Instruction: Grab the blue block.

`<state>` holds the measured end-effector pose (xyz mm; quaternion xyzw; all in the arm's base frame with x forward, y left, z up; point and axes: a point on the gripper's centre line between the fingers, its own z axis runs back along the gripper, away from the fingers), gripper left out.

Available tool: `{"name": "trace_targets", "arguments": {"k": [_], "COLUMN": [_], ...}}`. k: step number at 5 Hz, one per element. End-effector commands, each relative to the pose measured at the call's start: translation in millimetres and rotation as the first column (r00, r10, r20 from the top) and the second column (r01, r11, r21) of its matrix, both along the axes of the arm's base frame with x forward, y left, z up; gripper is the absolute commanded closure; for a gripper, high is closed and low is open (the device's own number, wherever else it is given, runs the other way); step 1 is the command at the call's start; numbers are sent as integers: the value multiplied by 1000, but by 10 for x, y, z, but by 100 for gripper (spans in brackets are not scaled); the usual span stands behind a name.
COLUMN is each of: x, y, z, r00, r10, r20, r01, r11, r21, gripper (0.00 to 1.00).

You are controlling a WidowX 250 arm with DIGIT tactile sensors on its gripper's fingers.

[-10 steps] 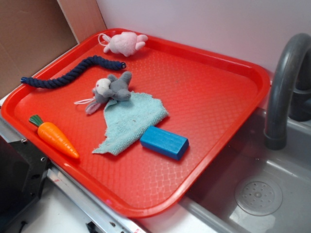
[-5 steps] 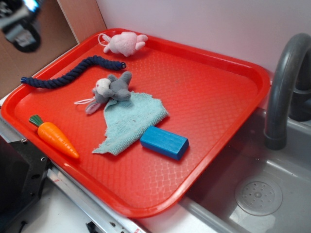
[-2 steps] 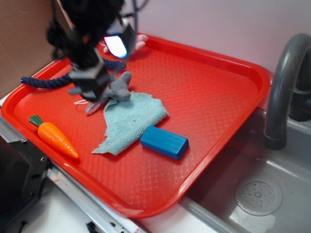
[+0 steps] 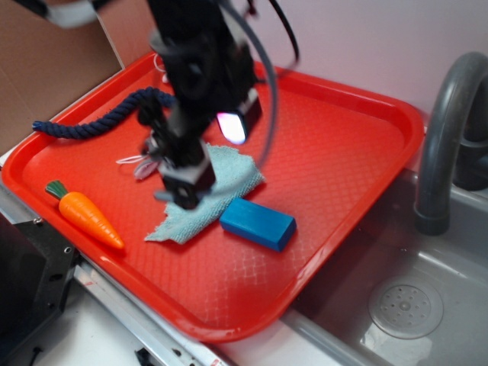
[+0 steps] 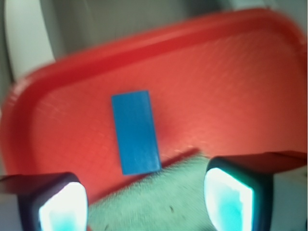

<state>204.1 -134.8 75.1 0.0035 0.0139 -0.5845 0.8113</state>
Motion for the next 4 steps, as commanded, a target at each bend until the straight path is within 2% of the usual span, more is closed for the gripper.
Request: {"name": "trace_targets", "arguments": {"k": [1, 3, 4], "x": [-30, -65, -82], "y": [-128, -243, -249], "z": [-385, -619, -637], "r00": [1000, 1000, 1000], "r10": [-4, 7, 1], "r20": [17, 19, 14], "r01": [2, -11, -4], "r11": [994, 977, 976], "r21": [112, 214, 218], "gripper": [0, 0, 100]}}
